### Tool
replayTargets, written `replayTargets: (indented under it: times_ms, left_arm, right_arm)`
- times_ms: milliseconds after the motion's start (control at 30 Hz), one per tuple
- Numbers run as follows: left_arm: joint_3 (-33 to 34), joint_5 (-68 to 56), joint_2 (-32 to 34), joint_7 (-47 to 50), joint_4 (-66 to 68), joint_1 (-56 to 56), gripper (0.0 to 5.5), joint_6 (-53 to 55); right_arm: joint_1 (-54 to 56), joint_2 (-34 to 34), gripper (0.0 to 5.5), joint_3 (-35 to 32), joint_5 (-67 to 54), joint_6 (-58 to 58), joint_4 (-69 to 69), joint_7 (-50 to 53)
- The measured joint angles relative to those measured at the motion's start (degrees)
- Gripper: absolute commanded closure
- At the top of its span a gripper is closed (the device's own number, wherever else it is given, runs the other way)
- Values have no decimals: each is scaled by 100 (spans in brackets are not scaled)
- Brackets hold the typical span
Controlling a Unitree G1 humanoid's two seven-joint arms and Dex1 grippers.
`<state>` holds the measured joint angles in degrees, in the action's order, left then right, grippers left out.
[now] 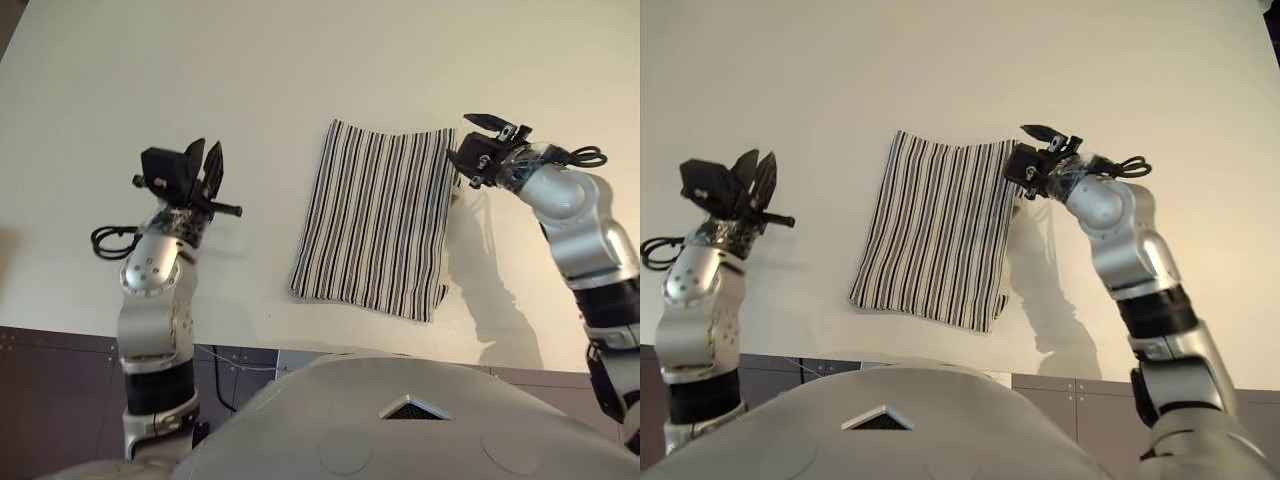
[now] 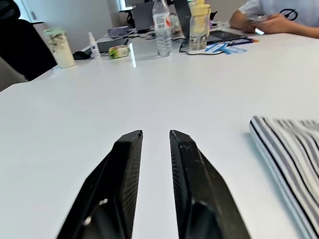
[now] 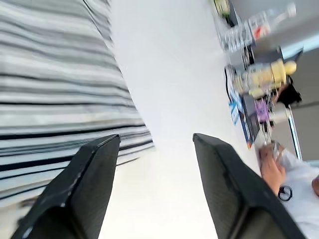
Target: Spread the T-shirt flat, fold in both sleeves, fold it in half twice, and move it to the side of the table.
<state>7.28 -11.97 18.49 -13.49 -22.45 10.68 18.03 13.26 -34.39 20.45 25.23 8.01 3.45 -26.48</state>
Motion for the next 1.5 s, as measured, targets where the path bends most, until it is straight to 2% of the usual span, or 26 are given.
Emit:
replayTargets:
  times_ms: [133,233,367,567,667,733,867,900,1000,1133,1333,1500]
  left_arm:
    - [-34,103,-95,8,621,-376,450,-296]
    - [-327,80,-116,-392,652,-351,450,-335]
    - [-584,124,11,-769,654,182,450,-361]
    - [-393,388,65,-620,848,215,450,-540]
    - [-435,900,769,-1006,706,453,450,-1031]
    - [-583,1206,1529,-1704,319,1023,429,-1510]
    - [-733,1428,2764,-3024,-548,2521,365,-2365]
    - [-731,1546,2866,-3097,-537,2631,352,-2543]
    - [-784,2019,3210,-3230,-253,2743,301,-3252]
    - [-1124,2436,3266,-3201,165,2339,244,-4082]
    - [-1399,2711,3423,-3028,899,1696,239,-5147]
    - [-1857,2839,3445,-3014,1439,984,239,-5799]
  right_arm:
    - [469,297,282,64,252,-128,1302,544]
    - [869,681,282,147,275,-309,1940,723]
    - [1167,1004,282,276,288,-543,2429,897]
    - [1379,1392,282,268,275,-652,2841,1259]
    - [681,816,282,-298,-148,-1297,1580,1127]
    - [-90,-61,275,-664,-819,-2110,373,418]
    - [-2387,-2377,201,-809,-1711,-3840,-1464,-1449]
    - [-2637,-2543,186,-855,-1791,-3951,-1651,-1593]
    - [-3000,-2710,176,-886,-1811,-4211,-1944,-1803]
    - [-3014,-2678,176,-774,-1304,-4391,-1846,-1840]
    - [-3047,-2630,176,-617,-907,-4805,-1638,-1832]
    - [-2521,-2026,176,-342,-395,-5164,-1249,-1422]
